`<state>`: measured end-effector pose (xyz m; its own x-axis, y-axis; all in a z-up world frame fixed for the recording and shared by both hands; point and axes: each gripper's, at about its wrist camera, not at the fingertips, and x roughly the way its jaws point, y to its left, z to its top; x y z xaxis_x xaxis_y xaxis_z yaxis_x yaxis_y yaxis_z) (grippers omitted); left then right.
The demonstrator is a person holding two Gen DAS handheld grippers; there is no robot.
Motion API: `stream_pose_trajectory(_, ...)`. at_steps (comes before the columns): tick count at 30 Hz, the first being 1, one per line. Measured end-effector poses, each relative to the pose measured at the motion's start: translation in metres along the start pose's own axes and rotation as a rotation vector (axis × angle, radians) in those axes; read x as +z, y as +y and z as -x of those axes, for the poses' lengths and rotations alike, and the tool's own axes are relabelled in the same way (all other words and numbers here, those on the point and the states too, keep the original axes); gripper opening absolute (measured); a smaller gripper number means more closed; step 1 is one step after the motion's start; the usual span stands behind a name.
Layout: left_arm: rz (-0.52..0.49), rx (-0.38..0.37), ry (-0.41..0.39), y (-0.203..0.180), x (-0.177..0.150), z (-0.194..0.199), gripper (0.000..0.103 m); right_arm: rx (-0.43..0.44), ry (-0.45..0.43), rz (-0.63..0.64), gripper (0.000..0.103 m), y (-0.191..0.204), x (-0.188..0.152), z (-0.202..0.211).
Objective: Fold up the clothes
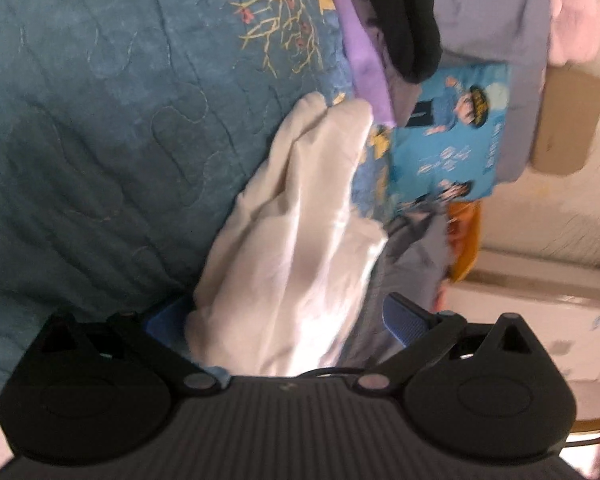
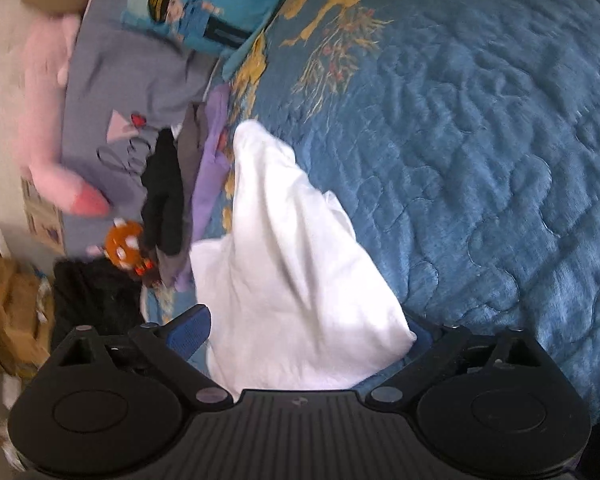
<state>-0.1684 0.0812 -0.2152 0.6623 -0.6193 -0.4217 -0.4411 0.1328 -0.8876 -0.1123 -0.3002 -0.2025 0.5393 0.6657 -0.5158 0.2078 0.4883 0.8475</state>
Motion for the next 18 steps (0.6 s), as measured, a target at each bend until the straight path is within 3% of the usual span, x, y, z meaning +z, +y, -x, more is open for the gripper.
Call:
stream_pose_trajectory(8, 0.098, -0.171, -0.053, 0.017, -0.003, -0.007, 0.102, 0.08, -0.048, -0.082, 0.097, -0.011, -0.001, 0.002)
stream_pose_trajectory(11, 0.098, -0.193, -0.045, 0.015, -0.006, -0.013, 0.099, 0.088, -0.057, -0.085, 0.097, -0.01, -0.003, 0.001)
stream_pose_trajectory(14, 0.081, -0.194, -0.03, 0.008, -0.01, -0.022, 0.089, 0.065, -0.074, -0.053, 0.091, -0.006, -0.005, -0.001)
stream_pose_trajectory(17, 0.081, -0.178, -0.034, 0.006, -0.011, -0.026, 0.072, -0.001, -0.074, 0.041, 0.059, 0.003, -0.008, -0.004)
stream_pose_trajectory(18, 0.084, -0.168, -0.036, 0.006, -0.011, -0.027, 0.058, -0.02, -0.073, 0.06, 0.036, 0.003, -0.008, -0.003)
